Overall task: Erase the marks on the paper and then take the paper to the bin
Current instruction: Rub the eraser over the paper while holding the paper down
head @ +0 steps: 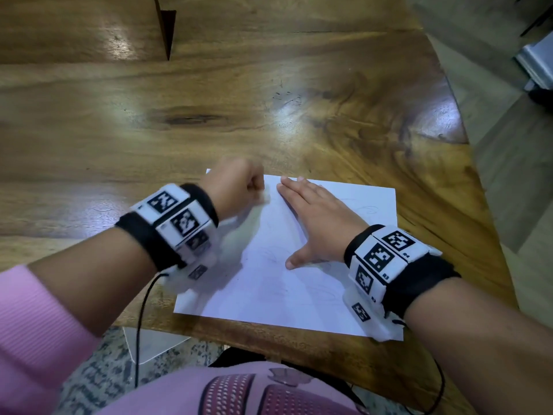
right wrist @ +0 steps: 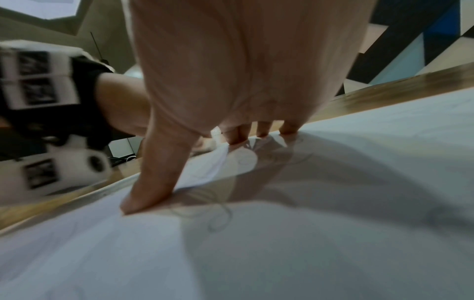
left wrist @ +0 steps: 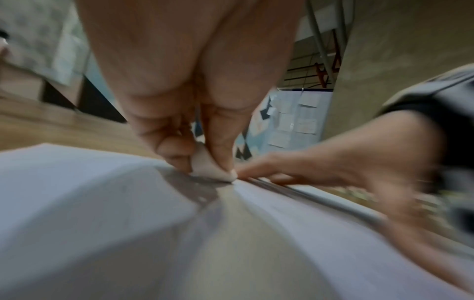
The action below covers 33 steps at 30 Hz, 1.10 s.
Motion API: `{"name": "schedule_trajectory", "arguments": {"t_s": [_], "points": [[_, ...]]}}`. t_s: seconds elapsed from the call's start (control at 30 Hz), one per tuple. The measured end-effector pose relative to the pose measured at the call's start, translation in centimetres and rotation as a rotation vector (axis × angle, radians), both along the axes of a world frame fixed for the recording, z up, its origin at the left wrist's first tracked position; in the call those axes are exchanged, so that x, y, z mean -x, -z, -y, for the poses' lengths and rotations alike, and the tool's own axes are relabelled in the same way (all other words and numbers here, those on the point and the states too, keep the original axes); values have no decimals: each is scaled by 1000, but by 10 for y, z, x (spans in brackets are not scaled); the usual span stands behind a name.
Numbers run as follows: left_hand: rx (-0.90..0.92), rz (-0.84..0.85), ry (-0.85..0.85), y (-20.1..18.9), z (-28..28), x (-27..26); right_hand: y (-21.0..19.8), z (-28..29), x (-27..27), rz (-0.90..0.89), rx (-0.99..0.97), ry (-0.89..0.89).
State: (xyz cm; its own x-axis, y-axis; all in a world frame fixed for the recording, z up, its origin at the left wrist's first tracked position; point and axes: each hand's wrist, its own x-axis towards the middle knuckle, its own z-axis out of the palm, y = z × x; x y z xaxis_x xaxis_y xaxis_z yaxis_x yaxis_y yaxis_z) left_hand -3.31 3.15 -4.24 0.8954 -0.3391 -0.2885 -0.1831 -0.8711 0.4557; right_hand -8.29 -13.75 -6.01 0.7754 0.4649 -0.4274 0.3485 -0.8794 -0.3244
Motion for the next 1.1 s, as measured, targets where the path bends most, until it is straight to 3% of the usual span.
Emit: {"name": "schedule_trajectory", "arguments": {"t_s": [0.1,0.27,0.4,0.57,0.7,0.87,1.0,1.1], "points": [[1,74,-95,-2,10,-9,0,0,0,3,2,-1],[8,-47,79,4,5,9,-1,0,0,6,0,-2],[15,87,-96,0,8,-14,0,0,1,8,8,-2],[6,-24,115,4,2,7,0,0,0,8,3,-4],[22,101,-57,1,3,-11,0,0,0,15,13,-9],[-7,-38,128,1,2,6,-1,0,0,1,-3,3],[-17,97,-16,-1,7,-9,-1,-1,0,2,4,0],[-13,49,86,1,8,1,-1,-1,0,5,-1,-2]]}}
